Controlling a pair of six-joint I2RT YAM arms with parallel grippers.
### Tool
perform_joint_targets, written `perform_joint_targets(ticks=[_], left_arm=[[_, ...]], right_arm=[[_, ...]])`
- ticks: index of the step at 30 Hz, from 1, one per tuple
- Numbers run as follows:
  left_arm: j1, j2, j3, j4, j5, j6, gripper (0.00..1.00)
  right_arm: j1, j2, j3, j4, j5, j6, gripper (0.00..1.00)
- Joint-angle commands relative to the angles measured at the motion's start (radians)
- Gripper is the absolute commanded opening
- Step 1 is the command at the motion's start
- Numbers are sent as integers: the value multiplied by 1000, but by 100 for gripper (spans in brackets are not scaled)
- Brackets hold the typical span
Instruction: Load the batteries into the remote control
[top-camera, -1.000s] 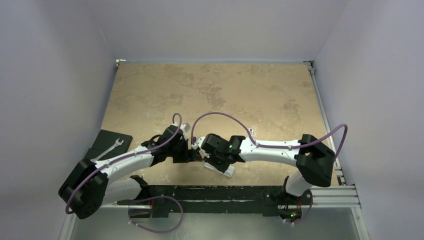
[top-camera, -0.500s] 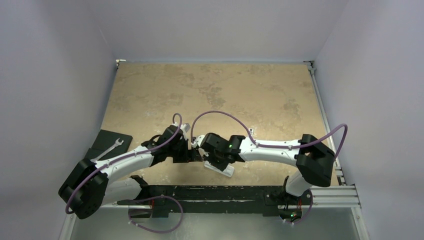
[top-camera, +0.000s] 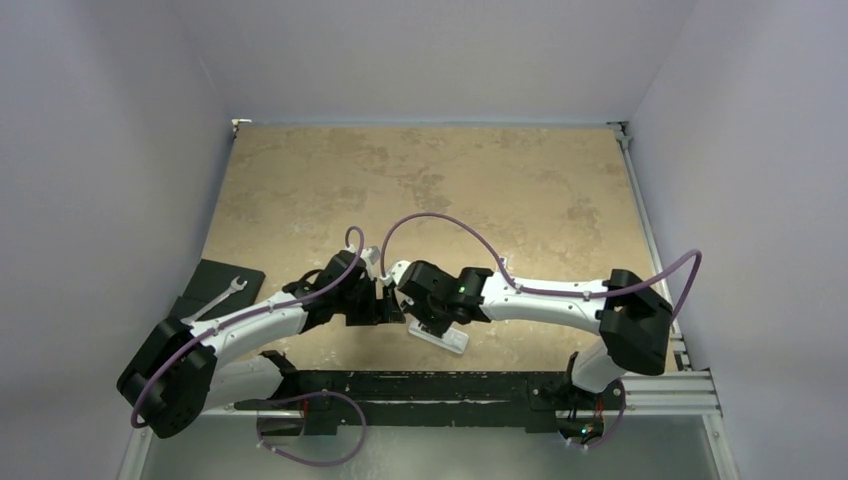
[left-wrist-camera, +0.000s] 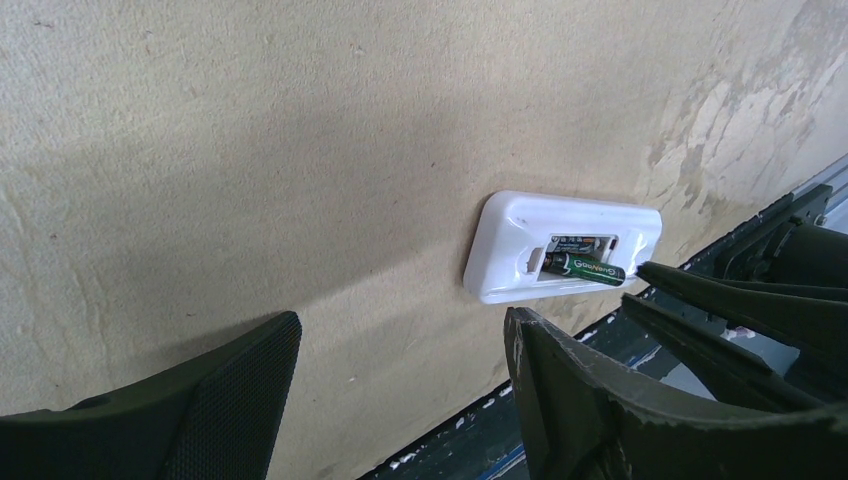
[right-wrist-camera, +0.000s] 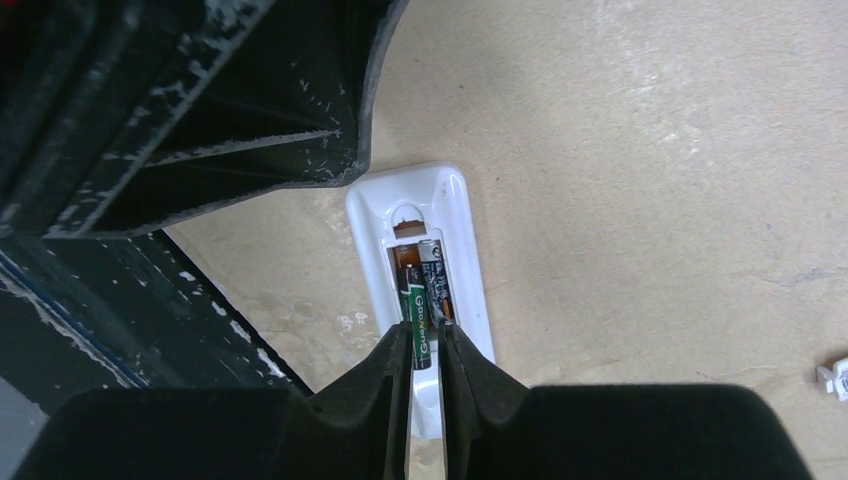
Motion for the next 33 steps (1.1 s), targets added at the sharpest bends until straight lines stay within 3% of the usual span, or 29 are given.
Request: perform_joint_targets(ticks=[1, 13, 22, 33], left_arm=[[8, 3, 9, 36, 25, 17, 74], [8, 67, 14, 111, 83, 16, 72], [8, 143, 40, 179, 130, 20, 71], [-2, 224, 62, 265, 138, 10, 66]], right_arm=[[6, -99, 16, 5, 58, 84, 24], [0, -333, -182, 80, 153, 378, 26], [0, -458, -316, 158, 133, 577, 34], [0, -447, -383, 198, 149, 754, 31]])
